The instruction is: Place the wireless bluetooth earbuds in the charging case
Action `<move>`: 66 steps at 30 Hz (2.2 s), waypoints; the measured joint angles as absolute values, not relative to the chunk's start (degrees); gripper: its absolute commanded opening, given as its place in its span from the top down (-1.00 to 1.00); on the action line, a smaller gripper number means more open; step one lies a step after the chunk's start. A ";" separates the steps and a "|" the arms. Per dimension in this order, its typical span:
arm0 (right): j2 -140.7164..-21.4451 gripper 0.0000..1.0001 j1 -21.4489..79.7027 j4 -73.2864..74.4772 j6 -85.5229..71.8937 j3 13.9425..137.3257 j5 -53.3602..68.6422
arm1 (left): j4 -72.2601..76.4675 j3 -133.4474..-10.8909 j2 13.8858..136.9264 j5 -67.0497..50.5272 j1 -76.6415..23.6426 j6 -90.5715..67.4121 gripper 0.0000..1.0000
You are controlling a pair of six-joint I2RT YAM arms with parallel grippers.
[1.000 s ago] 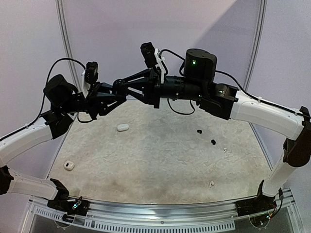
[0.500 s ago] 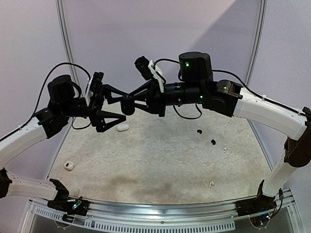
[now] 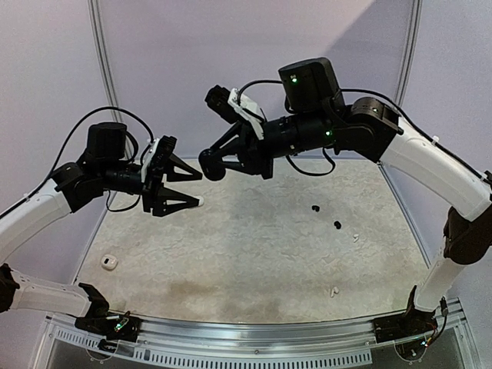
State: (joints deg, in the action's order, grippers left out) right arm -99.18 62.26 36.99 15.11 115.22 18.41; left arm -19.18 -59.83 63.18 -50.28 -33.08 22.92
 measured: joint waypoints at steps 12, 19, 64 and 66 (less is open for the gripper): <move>-102.13 1.00 62.78 40.71 17.15 115.22 18.33 | -13.17 -60.38 64.77 -49.01 -35.86 17.17 0.04; -102.15 1.00 62.98 40.64 17.28 115.22 18.02 | -11.60 -60.38 65.78 -49.30 -36.64 13.45 0.43; -92.47 0.36 57.60 -5.72 -16.84 88.99 25.34 | 35.35 -51.90 64.62 -44.10 -35.38 -27.27 1.00; -92.86 0.41 57.58 -6.20 -16.99 89.62 25.93 | 35.38 -51.88 64.51 -44.10 -35.38 -27.27 1.00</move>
